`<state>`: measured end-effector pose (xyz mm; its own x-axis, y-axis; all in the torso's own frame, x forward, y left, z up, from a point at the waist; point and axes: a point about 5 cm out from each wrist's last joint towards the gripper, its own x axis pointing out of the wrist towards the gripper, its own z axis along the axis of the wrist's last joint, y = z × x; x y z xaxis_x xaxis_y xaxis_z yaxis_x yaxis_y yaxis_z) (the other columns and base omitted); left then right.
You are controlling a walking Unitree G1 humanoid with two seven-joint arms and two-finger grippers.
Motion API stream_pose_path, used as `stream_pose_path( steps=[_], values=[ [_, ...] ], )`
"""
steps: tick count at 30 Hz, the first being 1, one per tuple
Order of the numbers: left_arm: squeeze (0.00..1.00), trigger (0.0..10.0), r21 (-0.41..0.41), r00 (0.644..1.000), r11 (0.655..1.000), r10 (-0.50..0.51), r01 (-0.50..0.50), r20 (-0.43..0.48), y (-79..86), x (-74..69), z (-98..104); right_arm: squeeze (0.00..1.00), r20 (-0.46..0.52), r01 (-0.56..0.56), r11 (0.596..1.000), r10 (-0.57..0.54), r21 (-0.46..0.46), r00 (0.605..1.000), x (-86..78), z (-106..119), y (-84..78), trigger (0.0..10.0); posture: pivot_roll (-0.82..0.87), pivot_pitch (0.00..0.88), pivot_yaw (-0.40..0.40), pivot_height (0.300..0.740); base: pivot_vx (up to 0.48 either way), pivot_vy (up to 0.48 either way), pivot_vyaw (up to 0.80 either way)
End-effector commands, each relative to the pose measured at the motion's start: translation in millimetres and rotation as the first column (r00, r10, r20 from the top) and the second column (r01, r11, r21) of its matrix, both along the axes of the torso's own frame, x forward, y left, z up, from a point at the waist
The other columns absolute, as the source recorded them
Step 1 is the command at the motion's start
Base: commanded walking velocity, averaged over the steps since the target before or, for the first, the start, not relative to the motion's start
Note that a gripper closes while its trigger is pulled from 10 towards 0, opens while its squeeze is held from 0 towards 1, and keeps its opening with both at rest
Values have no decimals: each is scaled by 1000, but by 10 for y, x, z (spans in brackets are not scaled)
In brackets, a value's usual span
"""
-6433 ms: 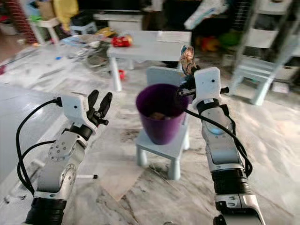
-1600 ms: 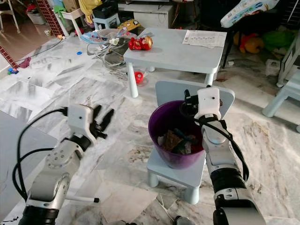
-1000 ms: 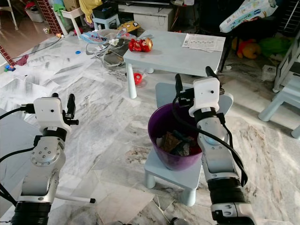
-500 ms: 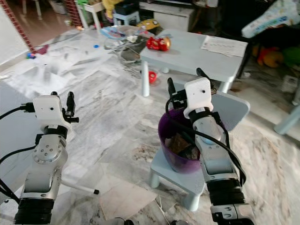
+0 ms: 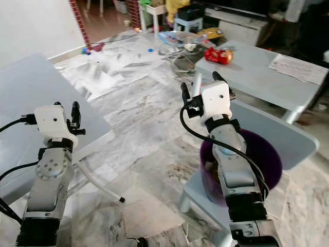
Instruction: Picking trash to rubbish bin
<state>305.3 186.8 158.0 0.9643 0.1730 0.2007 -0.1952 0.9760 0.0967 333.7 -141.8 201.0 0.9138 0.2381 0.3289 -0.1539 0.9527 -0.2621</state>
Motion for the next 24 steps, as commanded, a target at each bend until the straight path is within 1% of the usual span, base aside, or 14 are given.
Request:
stream_pose_path(
  steps=[1, 9, 24],
  values=[
    [0, 10000, -1, 1000, 1000, 12, -12, -15, 24, -2, -21, 0, 12, -7, 1000, 7, 9, 1000, 11, 60, 7, 10000, -37, 58, 47, 740, 0, 0, 800],
    [0, 10000, -2, 1000, 1000, 16, -16, -14, 27, 6, -16, 0, 8, -6, 1000, 6, 16, 1000, 31, 72, -19, 10000, -36, 55, 41, 740, 0, 0, 800],
    [0, 10000, -8, 999, 999, 35, -36, -19, 58, -5, -29, 0, 5, -35, 999, 35, 22, 999, 51, 83, 40, 10000, -30, 57, 35, 740, 0, 0, 800]
  ],
)
